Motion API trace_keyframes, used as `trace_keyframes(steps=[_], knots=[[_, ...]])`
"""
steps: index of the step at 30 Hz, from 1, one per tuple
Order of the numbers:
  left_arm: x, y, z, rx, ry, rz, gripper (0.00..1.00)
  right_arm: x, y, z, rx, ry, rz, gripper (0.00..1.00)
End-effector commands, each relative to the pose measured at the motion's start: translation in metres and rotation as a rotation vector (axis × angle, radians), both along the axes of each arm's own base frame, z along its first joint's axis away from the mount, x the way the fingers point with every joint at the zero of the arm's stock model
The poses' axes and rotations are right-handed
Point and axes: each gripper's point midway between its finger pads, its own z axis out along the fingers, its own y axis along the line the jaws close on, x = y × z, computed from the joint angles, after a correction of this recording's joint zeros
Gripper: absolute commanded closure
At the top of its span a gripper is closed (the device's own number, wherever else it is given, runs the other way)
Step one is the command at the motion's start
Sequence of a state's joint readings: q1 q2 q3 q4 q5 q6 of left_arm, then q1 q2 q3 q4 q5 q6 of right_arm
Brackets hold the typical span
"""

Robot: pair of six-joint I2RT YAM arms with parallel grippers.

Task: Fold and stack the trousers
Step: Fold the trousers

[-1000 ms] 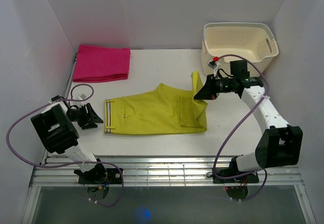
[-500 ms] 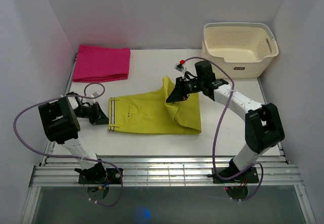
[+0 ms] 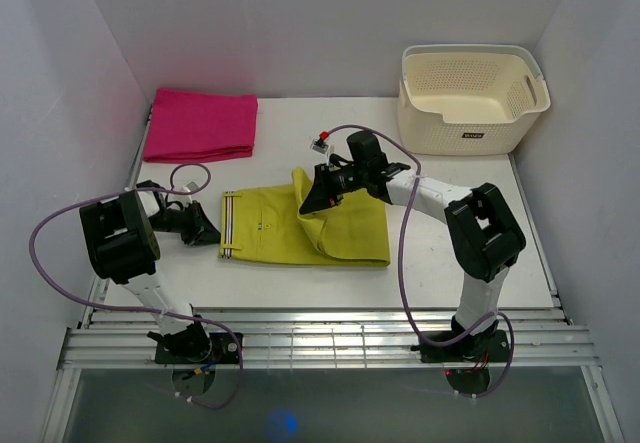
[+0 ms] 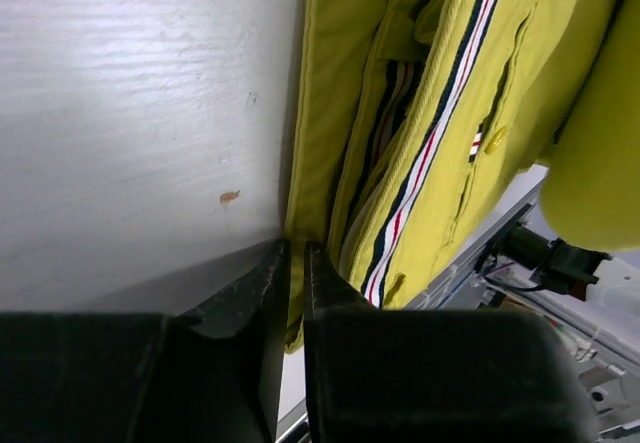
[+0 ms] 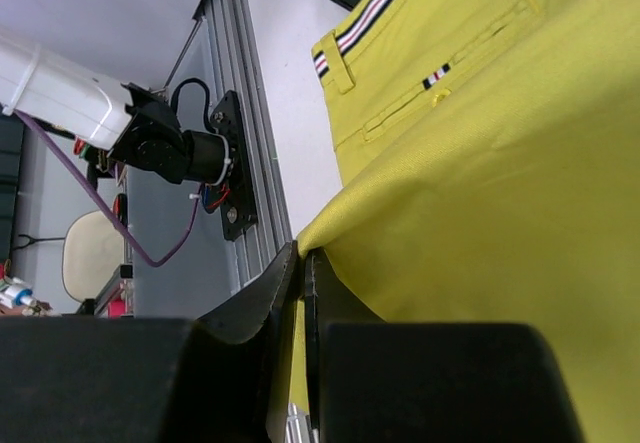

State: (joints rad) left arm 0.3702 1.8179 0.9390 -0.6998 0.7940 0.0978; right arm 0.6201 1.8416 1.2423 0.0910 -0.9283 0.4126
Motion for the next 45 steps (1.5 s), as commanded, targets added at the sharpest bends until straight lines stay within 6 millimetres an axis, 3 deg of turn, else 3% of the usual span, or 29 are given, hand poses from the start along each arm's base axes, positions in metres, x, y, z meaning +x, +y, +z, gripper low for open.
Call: trace_keyframes(steps=[1, 3, 4, 6, 9, 13, 17, 21, 26, 45], knots=[[0.012, 0.012, 0.028, -0.041, -0.12, 0.031, 0.76, 0.01, 0.01, 0.007, 0.037, -0.037, -0.007, 0.92], [0.02, 0.013, 0.052, -0.084, -0.188, 0.034, 0.64, 0.009, 0.009, 0.003, 0.029, -0.034, -0.007, 0.92], [0.022, 0.012, 0.059, -0.094, -0.219, 0.021, 0.54, 0.01, 0.01, 0.002, 0.028, -0.037, -0.011, 0.92], [0.023, 0.008, 0.073, -0.134, -0.251, 0.01, 0.44, 0.012, 0.011, 0.0, 0.023, -0.031, -0.015, 0.92], [0.02, -0.001, 0.075, -0.188, -0.259, -0.001, 0.43, 0.016, 0.013, 0.0, 0.022, -0.025, -0.022, 0.92], [0.016, -0.01, 0.057, -0.17, -0.23, -0.017, 0.43, 0.02, 0.015, 0.002, 0.021, -0.022, -0.033, 0.92], [0.011, -0.013, 0.025, -0.076, -0.153, -0.022, 0.51, 0.021, 0.017, 0.0, 0.017, -0.008, -0.046, 0.92], [0.009, -0.016, 0.003, -0.067, -0.081, -0.008, 0.83, 0.024, 0.023, 0.001, 0.009, 0.007, -0.074, 0.92], [0.012, -0.018, -0.004, -0.078, -0.054, -0.004, 0.99, 0.02, 0.038, -0.001, 0.003, 0.04, -0.069, 0.92], [0.006, -0.028, -0.008, -0.078, -0.031, -0.021, 1.0, 0.015, 0.099, -0.022, 0.003, 0.111, -0.031, 0.92]])
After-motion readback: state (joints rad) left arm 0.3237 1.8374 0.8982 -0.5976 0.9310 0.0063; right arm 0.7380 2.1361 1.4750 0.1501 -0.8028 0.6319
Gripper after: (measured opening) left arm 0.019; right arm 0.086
